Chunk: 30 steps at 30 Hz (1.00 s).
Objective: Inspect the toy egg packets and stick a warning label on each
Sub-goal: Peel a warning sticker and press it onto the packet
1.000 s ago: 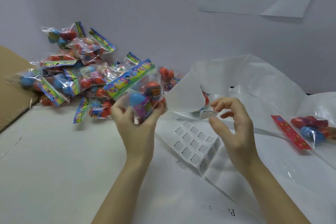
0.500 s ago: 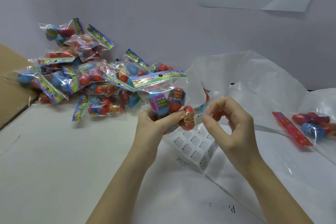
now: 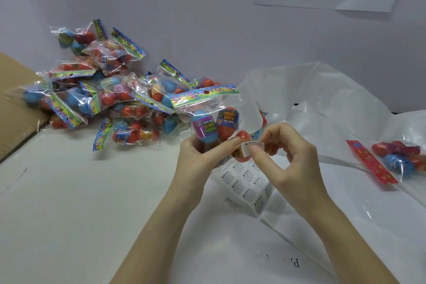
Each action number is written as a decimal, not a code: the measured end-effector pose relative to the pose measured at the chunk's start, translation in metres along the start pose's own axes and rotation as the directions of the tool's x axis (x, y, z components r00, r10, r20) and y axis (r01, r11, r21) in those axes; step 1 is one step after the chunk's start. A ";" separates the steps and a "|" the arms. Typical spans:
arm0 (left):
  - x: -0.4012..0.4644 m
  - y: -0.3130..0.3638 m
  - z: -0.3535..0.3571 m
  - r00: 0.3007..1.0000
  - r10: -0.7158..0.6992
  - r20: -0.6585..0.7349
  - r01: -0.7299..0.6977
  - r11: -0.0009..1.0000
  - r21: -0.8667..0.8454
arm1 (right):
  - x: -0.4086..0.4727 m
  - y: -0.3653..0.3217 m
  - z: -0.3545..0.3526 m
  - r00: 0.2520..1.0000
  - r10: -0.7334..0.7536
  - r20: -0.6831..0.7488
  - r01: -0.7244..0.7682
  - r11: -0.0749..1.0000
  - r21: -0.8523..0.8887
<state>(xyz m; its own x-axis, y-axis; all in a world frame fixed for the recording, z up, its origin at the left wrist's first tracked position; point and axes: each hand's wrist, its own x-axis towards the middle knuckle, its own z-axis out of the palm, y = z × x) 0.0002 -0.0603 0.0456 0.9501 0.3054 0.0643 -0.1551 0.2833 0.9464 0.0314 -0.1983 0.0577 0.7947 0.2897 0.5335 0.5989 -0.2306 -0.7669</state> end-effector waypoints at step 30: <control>0.002 0.001 -0.005 0.987 -0.076 0.139 0.070 0.996 0.050 | 0.005 0.005 -0.007 0.814 0.412 0.411 -0.581 0.574 0.576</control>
<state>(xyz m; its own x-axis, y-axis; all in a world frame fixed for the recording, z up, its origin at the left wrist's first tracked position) 0.0001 -0.0545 0.0452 0.9874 0.1539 0.0355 -0.0749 0.2583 0.9632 0.0394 -0.2046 0.0593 0.8524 0.5221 -0.0282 -0.1753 0.2345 -0.9562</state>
